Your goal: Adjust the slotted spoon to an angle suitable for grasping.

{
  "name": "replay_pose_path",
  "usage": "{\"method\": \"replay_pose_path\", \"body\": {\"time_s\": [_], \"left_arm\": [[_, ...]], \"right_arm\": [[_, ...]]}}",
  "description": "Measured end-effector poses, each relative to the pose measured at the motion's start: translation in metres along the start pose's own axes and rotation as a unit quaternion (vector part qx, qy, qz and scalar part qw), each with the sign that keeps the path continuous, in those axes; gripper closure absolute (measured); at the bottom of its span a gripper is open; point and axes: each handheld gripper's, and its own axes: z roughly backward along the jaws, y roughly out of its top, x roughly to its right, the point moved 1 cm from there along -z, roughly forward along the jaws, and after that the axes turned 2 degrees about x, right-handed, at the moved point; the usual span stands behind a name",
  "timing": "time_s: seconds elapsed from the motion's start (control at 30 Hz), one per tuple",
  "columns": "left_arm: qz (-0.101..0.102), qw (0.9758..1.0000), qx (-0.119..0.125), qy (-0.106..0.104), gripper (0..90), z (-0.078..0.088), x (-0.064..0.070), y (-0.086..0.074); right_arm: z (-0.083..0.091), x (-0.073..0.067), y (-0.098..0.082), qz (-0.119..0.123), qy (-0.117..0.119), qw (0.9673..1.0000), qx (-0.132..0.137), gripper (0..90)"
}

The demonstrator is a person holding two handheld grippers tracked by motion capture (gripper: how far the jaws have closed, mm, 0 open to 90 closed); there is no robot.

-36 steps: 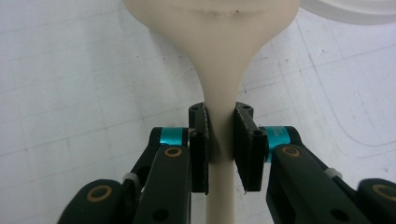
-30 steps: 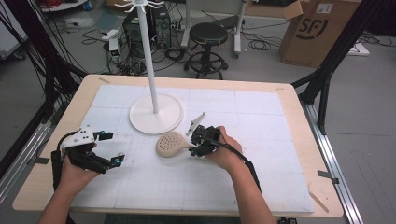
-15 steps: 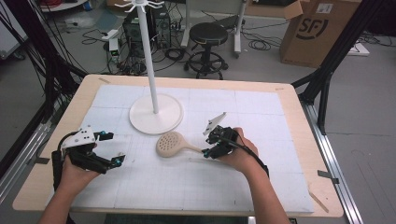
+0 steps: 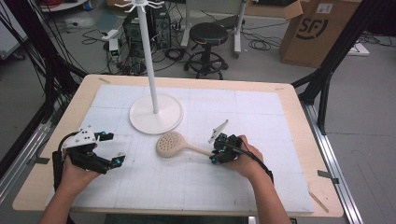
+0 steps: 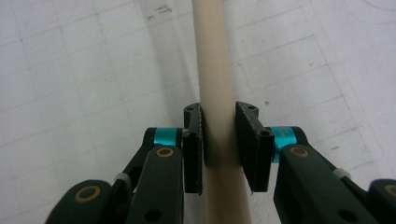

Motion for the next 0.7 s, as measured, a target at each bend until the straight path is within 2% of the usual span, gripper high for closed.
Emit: {"method": "replay_pose_path", "body": {"time_s": [0.2,0.43,0.53,0.7], "left_arm": [[0.0,1.0,-0.002,-0.001,1.8,0.0,0.0,0.0],[0.001,1.0,-0.001,-0.001,1.8,-0.001,0.0,0.0],[0.001,1.0,-0.002,-0.001,1.7,-0.001,0.0,0.0],[0.0,1.0,-0.003,-0.001,1.8,-0.001,0.0,0.0]], "right_arm": [[-0.001,-0.002,0.001,0.008,0.007,0.9999,0.005,74.0],[-0.003,-0.006,0.008,0.033,0.006,0.9994,0.014,74.4],[-0.004,-0.008,0.01,0.035,0.009,0.9992,0.019,74.4],[-0.008,-0.009,0.014,0.037,0.011,0.9992,0.01,74.4]]}}
